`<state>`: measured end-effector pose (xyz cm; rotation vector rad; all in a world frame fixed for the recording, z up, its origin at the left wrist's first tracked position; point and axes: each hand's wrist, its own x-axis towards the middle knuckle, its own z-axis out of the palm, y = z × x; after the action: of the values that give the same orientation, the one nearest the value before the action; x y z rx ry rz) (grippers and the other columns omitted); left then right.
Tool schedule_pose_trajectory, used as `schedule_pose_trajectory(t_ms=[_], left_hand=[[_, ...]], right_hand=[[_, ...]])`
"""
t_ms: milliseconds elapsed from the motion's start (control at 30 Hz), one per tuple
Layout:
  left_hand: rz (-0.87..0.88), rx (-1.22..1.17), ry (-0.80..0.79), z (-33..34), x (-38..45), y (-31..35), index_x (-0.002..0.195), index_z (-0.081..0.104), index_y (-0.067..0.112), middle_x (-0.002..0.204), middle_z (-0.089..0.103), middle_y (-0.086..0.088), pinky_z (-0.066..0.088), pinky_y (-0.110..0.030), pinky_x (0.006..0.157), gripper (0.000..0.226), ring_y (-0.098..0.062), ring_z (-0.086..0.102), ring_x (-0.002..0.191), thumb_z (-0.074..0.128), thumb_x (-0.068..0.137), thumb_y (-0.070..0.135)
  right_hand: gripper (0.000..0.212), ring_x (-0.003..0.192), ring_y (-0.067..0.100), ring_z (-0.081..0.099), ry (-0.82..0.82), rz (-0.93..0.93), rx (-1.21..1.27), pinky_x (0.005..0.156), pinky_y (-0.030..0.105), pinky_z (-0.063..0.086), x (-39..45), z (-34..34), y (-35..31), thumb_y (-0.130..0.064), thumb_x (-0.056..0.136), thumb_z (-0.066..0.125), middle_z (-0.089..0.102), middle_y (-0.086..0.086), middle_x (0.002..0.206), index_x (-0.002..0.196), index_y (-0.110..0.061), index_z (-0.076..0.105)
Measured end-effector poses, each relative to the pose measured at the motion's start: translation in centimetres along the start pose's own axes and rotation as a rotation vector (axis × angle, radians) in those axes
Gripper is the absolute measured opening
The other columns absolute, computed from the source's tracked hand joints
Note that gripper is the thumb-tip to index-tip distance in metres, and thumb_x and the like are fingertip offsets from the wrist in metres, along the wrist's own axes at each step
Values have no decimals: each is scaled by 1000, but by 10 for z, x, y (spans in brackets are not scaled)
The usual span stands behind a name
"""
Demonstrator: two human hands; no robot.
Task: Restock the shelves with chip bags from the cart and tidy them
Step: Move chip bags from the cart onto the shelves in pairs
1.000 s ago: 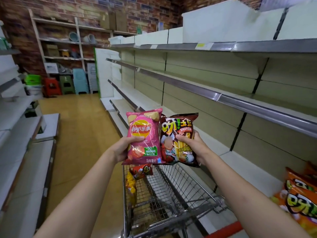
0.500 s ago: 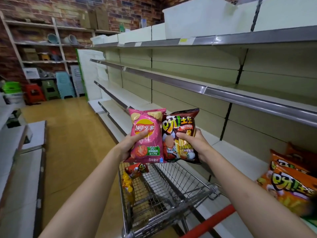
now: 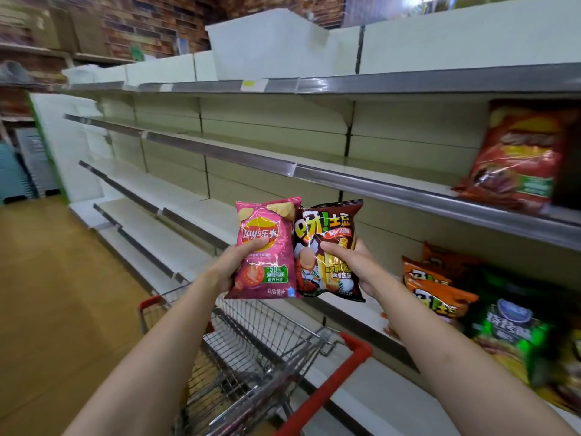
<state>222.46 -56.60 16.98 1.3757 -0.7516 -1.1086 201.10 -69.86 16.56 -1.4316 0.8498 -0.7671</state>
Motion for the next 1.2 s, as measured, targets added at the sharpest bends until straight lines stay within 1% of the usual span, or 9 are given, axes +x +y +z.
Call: schedule_pose_trajectory(t_ms=[67,233,333,433,600,733,900,1067,1200], left_hand=[[-1,-1,-39,23,4,0,110,57,14,84,75,-5,58,-31,61,53,-21,72,71,71,68,41],[-19,40,-142,86,4,-4,110,57,13,85,75,-6,59,-32,62,48,-22,72,72,70,71,38],[-31,60,-188,125,-4,-10,110,56,14,85,75,-6,59,-33,64,45,-22,73,74,70,75,38],[-30,71,-237,160,-14,-13,109,57,14,87,75,-7,59,-37,71,48,-24,72,77,71,71,40],[-19,78,-323,211,-36,-10,109,57,12,86,75,-7,59,-37,72,43,-23,72,74,70,76,37],[15,94,-369,246,-57,-7,117,56,11,93,75,-9,59,-35,67,60,-24,72,78,75,67,38],[43,128,-420,291,-89,-3,120,53,14,98,74,-8,57,-37,70,65,-24,72,81,77,64,38],[53,180,-491,342,-121,-5,119,53,15,100,73,-8,56,-38,74,63,-24,71,85,77,65,39],[44,201,-547,385,-145,-12,117,54,17,104,72,-9,55,-44,86,73,-27,70,93,80,55,44]], right_hand=[[70,91,22,69,40,1,10,66,32,56,-11,-22,0,-28,71,83,67,8,111,128,-18,44],[84,96,23,69,162,24,9,85,43,57,-51,-82,5,-44,56,89,68,7,112,124,-20,47],[77,98,23,68,210,32,21,85,41,57,-79,-115,7,-37,64,87,66,7,113,126,-19,44],[80,101,24,66,278,33,25,90,44,54,-109,-144,6,-37,65,86,65,6,115,130,-20,42],[65,97,21,66,364,8,46,77,35,55,-161,-182,-6,-27,73,82,65,8,114,125,-16,44],[61,95,18,64,416,-15,31,71,30,53,-203,-208,-15,-26,75,81,63,6,113,122,-16,43],[64,104,24,62,496,-27,-1,94,45,51,-253,-243,-24,-29,73,81,62,7,114,121,-19,41],[69,102,23,64,583,-52,-6,92,43,52,-309,-277,-24,-32,72,82,63,7,114,125,-17,41],[81,100,23,66,662,-49,-4,88,42,55,-356,-304,-23,-40,60,87,65,8,115,126,-16,46]])
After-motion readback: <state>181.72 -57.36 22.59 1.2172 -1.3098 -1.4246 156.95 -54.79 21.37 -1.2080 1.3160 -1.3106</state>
